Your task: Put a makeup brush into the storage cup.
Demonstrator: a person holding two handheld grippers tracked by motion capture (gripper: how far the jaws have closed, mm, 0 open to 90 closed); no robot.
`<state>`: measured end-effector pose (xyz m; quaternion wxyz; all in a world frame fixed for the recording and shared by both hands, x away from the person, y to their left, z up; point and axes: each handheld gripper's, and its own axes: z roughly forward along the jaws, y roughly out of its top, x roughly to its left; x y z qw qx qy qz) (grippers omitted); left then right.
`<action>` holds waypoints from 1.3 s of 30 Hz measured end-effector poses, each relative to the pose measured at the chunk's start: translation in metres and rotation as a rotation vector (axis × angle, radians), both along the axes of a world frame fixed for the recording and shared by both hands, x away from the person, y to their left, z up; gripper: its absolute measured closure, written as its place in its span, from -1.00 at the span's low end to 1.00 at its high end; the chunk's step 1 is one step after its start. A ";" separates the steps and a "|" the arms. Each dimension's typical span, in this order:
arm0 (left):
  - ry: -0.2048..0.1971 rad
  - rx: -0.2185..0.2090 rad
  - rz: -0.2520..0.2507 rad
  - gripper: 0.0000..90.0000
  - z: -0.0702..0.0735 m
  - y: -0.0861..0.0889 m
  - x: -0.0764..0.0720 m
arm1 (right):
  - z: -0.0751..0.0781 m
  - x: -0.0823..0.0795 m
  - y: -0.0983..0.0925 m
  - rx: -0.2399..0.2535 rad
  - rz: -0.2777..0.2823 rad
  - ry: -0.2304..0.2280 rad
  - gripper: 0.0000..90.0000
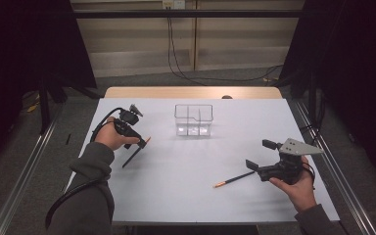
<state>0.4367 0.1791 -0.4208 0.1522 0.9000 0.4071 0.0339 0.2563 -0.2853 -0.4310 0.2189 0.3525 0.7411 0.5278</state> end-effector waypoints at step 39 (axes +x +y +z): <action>0.013 0.024 0.000 0.21 -0.016 -0.009 0.006 | 0.000 0.000 -0.001 0.002 0.000 0.007 -0.95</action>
